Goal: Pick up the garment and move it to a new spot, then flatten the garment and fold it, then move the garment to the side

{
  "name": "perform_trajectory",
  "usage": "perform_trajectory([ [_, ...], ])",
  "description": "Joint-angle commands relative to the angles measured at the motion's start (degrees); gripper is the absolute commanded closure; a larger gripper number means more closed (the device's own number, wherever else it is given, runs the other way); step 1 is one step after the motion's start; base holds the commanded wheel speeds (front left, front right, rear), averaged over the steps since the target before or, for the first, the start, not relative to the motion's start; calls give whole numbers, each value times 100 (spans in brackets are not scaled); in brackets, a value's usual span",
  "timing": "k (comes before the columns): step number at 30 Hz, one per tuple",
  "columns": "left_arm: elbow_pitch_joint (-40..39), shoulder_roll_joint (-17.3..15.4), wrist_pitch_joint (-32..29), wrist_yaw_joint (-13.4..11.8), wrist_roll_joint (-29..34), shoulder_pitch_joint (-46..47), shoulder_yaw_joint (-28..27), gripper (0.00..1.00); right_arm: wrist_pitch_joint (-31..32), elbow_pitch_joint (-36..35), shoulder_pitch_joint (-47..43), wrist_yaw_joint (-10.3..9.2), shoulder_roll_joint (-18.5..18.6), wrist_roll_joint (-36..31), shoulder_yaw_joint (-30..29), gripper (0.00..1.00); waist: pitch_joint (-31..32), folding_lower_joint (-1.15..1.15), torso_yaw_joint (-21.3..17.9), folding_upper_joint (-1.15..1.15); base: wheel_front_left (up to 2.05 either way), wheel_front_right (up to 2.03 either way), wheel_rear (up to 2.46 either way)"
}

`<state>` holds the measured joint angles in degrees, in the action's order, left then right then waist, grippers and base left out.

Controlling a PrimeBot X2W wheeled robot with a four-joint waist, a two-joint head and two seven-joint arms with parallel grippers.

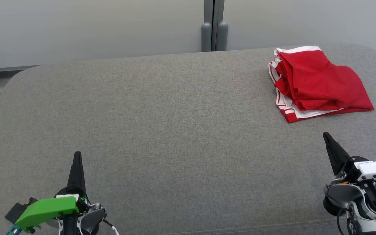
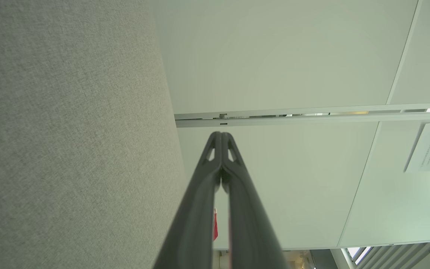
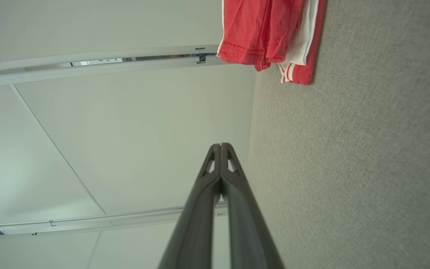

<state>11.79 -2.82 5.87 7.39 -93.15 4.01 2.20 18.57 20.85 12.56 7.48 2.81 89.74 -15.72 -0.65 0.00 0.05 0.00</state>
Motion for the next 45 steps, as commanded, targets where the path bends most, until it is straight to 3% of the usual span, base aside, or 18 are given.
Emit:
perform_trajectory([
  [1,-5,-7,-5,25,-20,63,7,100,26,5,49,2,10,19,-4,100,0,0,0,0,0,0,0],
  [45,-5,-7,-4,25,-20,63,7,100,26,5,49,2,10,19,-4,100,0,0,0,0,0,0,0],
])
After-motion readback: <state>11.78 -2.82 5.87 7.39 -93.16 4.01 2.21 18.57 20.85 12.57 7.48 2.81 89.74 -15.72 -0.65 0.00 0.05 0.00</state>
